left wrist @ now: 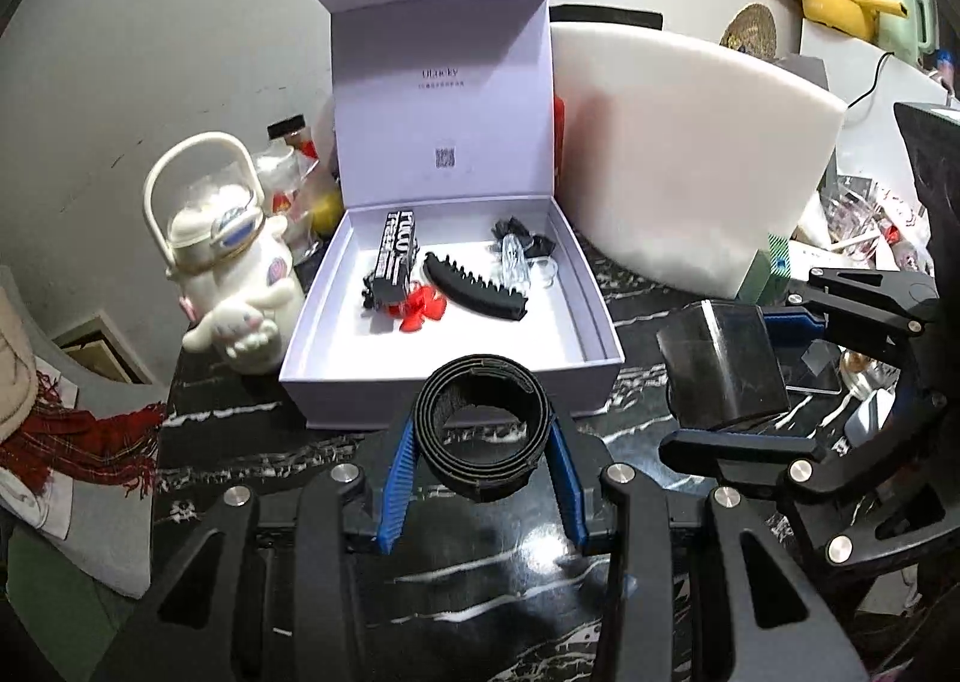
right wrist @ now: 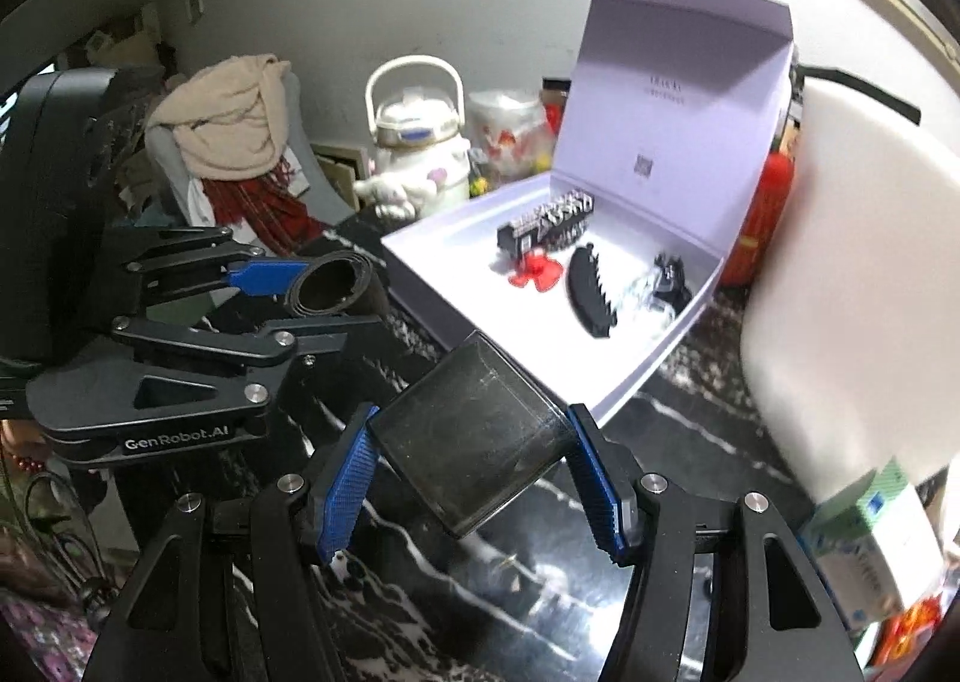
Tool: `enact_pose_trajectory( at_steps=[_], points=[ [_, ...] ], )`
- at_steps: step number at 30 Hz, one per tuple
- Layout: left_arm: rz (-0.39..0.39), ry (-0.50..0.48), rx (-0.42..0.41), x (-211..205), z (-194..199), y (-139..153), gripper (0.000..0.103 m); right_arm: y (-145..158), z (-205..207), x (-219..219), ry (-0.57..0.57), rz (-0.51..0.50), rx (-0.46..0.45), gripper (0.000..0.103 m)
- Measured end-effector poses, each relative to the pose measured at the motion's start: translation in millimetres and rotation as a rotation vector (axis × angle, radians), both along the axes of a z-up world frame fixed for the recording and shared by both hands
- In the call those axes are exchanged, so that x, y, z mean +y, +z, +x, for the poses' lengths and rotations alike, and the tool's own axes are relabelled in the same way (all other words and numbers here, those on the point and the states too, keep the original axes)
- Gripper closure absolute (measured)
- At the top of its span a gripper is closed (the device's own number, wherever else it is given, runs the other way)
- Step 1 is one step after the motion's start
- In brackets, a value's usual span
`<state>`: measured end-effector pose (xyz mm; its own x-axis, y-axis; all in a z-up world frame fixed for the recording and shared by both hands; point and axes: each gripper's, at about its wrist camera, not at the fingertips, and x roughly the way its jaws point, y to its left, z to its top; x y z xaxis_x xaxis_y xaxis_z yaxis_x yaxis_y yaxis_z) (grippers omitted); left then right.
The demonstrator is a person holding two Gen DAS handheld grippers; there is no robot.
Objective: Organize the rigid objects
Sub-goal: 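Lift the black ring with the left tool while the right tool carries the smoky case toward the box, then lower the black ring and smoky case into the white box with both tools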
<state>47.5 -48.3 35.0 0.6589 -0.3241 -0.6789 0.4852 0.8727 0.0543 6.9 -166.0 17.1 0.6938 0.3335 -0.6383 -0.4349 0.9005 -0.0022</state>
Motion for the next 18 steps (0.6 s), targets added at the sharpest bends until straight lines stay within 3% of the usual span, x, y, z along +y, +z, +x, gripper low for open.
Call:
enact_pose_trajectory(
  at_steps=[18],
  points=[
    [0.011, -0.024, -0.081, -8, 48, 39, 0.063, 44, 36, -2, 0.006, -0.022, -0.093, 0.041]
  ],
)
